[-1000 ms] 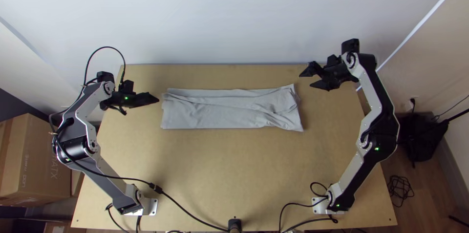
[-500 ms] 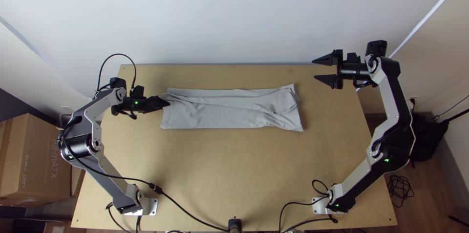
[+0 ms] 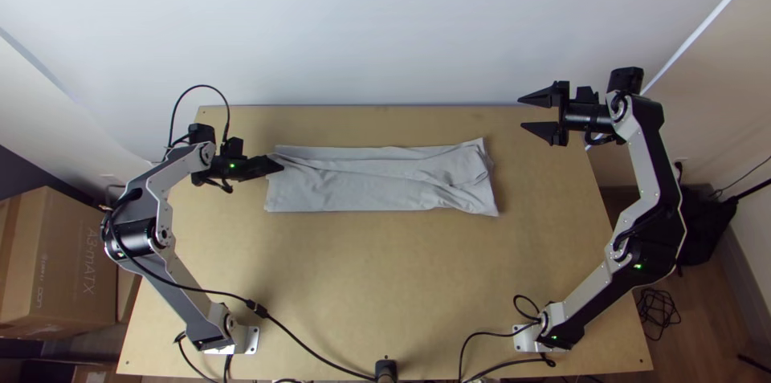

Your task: Fold the t-shirt

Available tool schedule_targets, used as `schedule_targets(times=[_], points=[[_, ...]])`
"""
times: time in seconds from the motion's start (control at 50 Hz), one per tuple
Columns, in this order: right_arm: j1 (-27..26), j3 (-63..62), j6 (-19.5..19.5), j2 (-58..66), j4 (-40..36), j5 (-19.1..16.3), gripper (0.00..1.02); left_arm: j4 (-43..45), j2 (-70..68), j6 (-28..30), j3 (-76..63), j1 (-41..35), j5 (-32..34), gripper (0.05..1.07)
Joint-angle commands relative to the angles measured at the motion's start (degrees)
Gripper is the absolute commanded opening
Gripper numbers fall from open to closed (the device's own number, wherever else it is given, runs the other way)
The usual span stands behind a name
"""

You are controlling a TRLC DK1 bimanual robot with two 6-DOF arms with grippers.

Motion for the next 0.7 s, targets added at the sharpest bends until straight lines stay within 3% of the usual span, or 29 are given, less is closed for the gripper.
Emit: schedule_targets(times=[0.0, 0.24, 0.3, 0.34, 0.46, 0.68], points=[[0.58, -1.61, 1.35, -1.62, 0.55, -0.7, 0.93, 0.61, 2.39, -2.25, -0.03, -1.67, -1.27, 1.0], [0.58, -2.04, 1.35, -1.8, 0.9, -0.52, 0.93, 2.64, 2.74, -3.66, 0.06, -5.72, -5.13, 1.0], [0.58, -2.4, 1.26, -1.97, 1.08, -0.44, 0.93, 3.51, 2.74, -4.45, 0.06, -6.33, -6.28, 0.88], [0.58, -2.57, 1.26, -2.06, 1.17, -0.44, 0.93, 3.78, 2.74, -4.45, -0.03, -6.68, -6.54, 0.74], [0.49, -3.54, 1.26, -2.68, 1.69, -0.44, 0.93, 5.1, 2.83, -5.16, -0.12, -6.42, -8.12, 0.07], [0.31, -5.03, 1.0, -3.56, 2.4, -0.35, 0.93, 3.16, 1.16, -2.52, -0.29, -0.62, -8.21, 0.08]])
